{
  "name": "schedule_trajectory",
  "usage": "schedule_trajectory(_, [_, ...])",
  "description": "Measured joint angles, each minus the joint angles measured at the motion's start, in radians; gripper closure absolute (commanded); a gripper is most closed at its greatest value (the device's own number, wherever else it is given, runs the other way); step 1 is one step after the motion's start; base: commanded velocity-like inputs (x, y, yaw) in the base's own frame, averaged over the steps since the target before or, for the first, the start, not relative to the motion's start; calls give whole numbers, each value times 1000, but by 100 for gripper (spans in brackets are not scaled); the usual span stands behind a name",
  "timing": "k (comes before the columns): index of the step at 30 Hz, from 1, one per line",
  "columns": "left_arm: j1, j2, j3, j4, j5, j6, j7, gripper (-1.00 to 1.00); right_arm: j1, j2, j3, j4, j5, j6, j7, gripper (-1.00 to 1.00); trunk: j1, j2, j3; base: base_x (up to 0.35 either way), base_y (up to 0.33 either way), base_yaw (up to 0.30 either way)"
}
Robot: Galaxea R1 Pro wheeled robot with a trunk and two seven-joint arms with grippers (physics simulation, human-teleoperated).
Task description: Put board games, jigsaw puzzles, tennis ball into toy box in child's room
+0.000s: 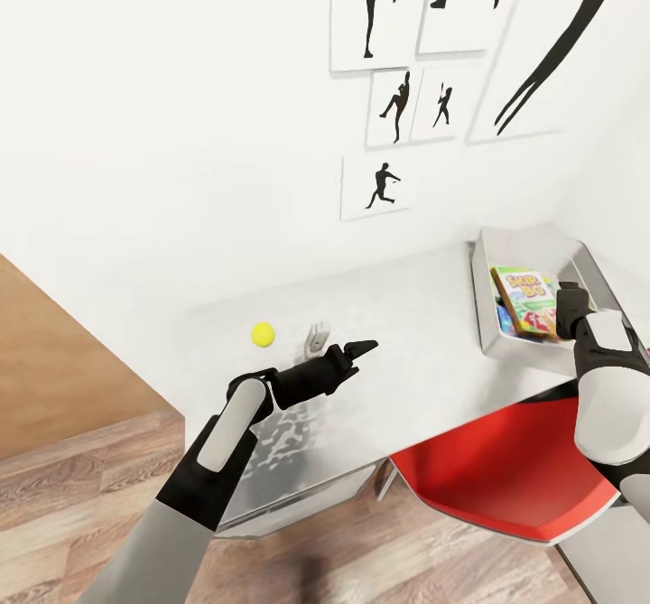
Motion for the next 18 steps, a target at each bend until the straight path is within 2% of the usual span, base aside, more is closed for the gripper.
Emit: schedule_trajectory(18, [0, 0, 0, 0, 0, 0, 0, -100, 0, 0, 0, -4, 0, -1, 0, -100, 0, 0, 0, 0, 0, 0])
